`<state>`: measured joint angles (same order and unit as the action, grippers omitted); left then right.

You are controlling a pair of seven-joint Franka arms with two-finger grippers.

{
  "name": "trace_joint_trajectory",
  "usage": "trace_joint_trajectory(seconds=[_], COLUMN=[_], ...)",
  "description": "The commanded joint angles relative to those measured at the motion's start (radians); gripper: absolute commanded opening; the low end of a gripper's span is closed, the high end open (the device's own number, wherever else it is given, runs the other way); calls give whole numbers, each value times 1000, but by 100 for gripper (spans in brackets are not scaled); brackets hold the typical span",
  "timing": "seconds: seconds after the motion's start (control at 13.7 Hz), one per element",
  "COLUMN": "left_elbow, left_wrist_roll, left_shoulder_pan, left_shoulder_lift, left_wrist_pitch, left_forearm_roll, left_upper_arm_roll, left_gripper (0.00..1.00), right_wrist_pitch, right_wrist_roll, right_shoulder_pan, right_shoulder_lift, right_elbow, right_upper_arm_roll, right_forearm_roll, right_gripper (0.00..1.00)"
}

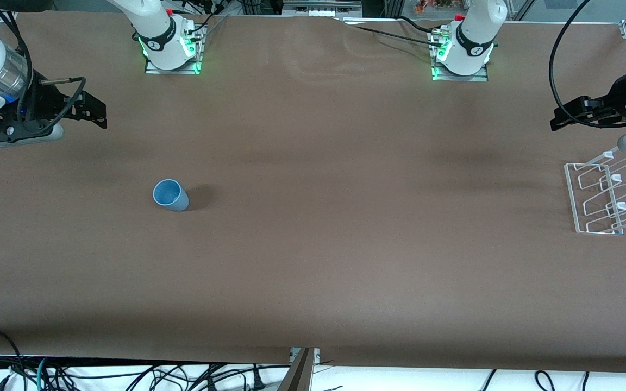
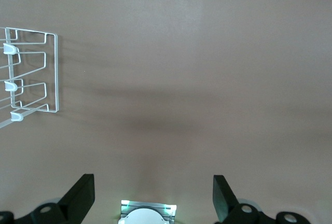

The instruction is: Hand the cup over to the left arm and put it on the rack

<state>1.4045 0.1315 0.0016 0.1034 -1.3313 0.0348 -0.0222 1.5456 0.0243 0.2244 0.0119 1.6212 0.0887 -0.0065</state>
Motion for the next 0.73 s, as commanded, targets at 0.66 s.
trace_joint_trajectory(seconds=[0.66], left_elbow=[-33], left_wrist_roll=[5], left_shoulder_pan=[6], left_shoulder_lift=[16], left_wrist_pitch=[9], left_forearm_roll=[4], left_upper_arm_roll=[-4], left_gripper=[100], right_wrist_pitch=[333], right_wrist_roll=[22], right_shoulder_pan=[6], right_shoulder_lift=[259], right_elbow=[129], right_upper_arm_roll=[-4], right_forearm_roll=[3], right_gripper=[100])
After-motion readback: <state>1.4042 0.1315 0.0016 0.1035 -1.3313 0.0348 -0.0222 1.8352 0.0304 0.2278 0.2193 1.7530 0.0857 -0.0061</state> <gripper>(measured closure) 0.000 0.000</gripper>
